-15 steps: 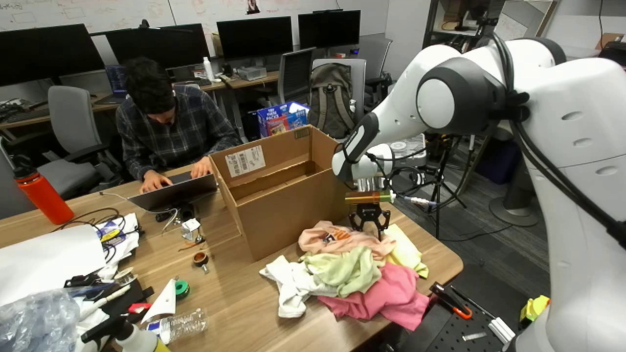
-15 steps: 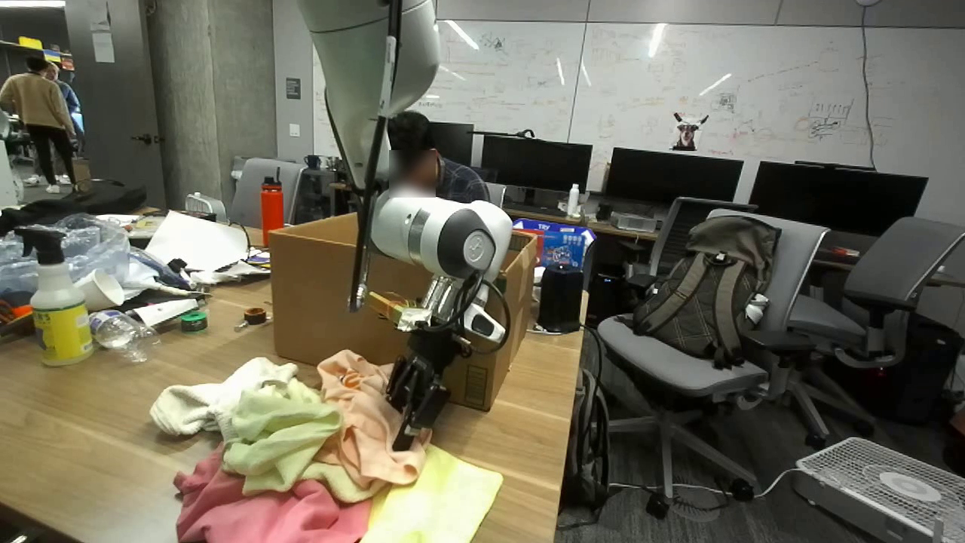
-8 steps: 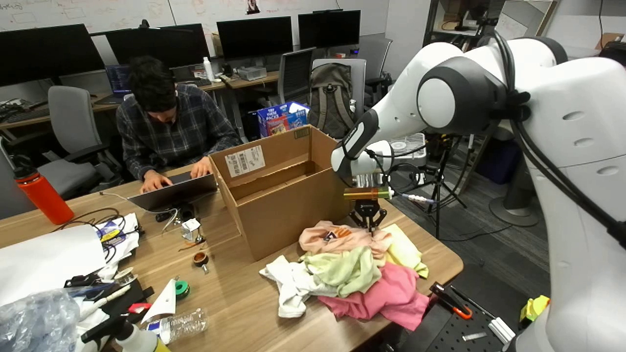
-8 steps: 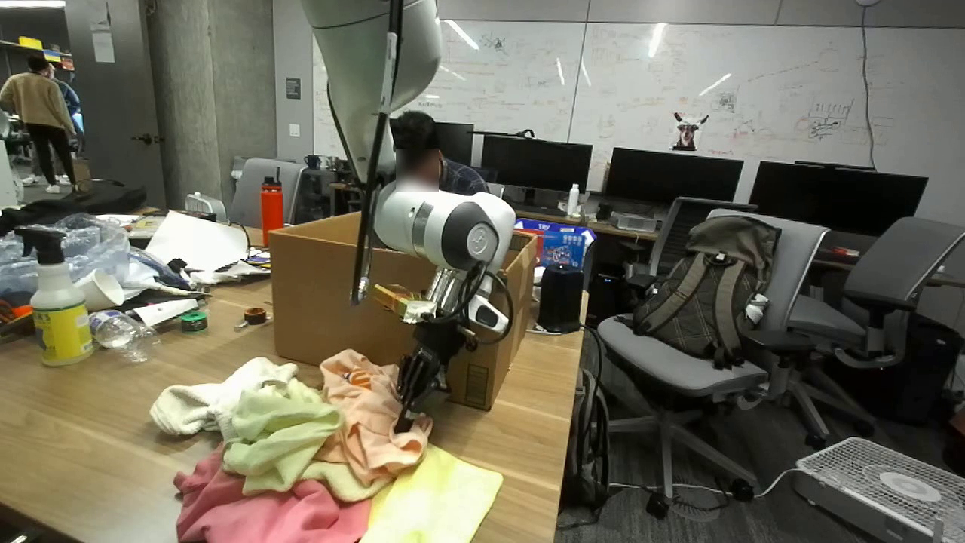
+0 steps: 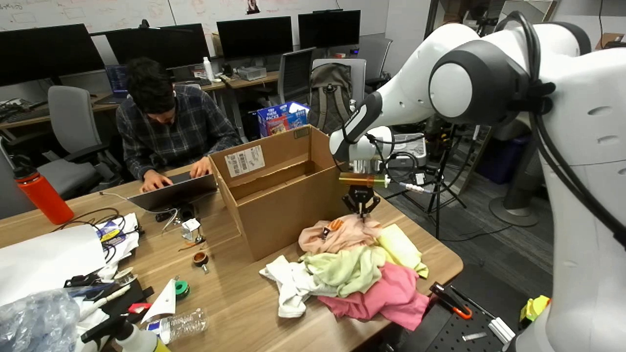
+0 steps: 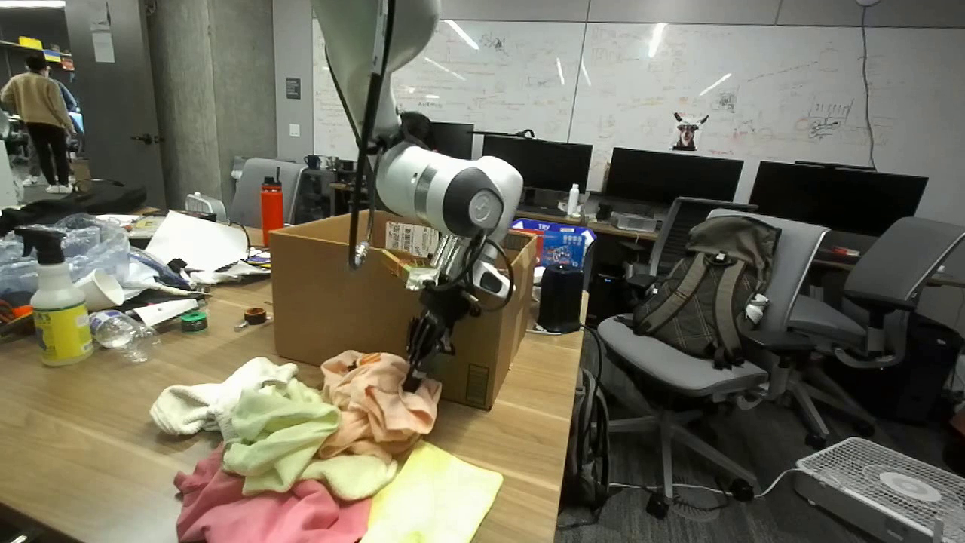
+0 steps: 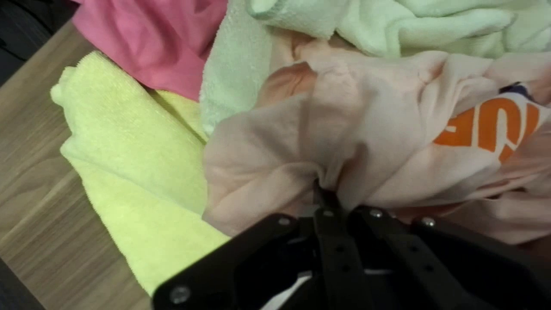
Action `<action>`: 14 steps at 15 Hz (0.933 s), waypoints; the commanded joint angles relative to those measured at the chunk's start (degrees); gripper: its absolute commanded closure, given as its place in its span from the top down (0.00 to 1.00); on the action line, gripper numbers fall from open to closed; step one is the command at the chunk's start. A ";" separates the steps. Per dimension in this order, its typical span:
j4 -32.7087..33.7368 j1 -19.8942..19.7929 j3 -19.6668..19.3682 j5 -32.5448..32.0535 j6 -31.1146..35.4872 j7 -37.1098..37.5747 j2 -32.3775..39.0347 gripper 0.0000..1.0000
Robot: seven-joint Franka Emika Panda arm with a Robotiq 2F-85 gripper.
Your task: Place the peach shirt and two yellow towels inside the brown box
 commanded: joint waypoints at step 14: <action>-11.96 4.99 1.38 -6.69 5.48 0.83 -27.40 0.02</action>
